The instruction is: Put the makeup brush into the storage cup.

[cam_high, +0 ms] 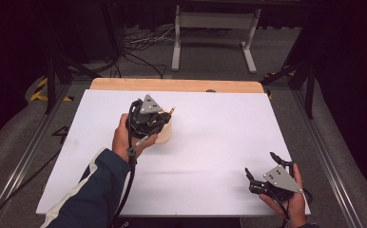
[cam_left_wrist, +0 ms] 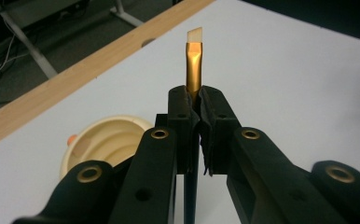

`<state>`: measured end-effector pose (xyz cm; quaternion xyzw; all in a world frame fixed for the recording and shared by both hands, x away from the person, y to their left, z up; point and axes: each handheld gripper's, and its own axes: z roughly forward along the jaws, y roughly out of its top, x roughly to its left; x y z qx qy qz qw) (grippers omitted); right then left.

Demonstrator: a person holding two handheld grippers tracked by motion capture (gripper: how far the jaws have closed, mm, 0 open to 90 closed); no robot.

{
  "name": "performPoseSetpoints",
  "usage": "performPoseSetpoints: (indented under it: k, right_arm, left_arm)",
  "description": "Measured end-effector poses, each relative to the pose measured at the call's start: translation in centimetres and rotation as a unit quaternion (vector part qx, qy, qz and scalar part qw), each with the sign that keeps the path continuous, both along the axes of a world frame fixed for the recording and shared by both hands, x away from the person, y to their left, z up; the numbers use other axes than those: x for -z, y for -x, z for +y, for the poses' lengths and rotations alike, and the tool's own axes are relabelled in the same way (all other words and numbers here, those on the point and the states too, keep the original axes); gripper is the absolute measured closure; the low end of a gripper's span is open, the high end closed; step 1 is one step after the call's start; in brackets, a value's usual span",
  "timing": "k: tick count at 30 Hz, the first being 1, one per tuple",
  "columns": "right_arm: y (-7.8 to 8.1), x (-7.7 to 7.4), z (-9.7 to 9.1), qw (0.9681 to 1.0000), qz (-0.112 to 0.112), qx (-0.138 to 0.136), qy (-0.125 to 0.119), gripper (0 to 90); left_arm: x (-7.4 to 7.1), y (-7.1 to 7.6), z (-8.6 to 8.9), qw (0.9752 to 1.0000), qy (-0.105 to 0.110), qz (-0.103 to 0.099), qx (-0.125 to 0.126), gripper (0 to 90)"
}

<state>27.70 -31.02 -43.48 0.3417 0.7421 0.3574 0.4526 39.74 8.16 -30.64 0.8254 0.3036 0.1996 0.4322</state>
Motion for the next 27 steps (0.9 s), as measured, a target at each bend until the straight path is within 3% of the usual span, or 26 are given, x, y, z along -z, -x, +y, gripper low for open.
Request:
performPoseSetpoints:
  k: [8,13,21,27]
  right_arm:
    - [0.0,0.0,0.0,1.0000,0.000,0.000,0.000,7.3]
    - [0.1,-0.1,0.0,1.0000,-0.005,0.002,0.000,7.4]
    - [0.2,-0.2,0.0,0.9999,-0.013,0.005,-0.002,7.6]
    - [0.3,-0.3,-0.1,0.9997,-0.022,0.003,-0.008,7.8]
  left_arm:
    - [-0.5,-0.7,1.1,0.9991,0.039,-0.015,-0.007,83.3]
    - [-0.9,-0.6,1.4,0.9979,0.045,-0.045,-0.007,83.4]
    - [-1.1,-1.3,1.9,0.9937,0.072,-0.085,-0.006,83.3]
    - [-1.0,-1.9,2.2,0.9905,0.095,-0.099,0.006,83.3]
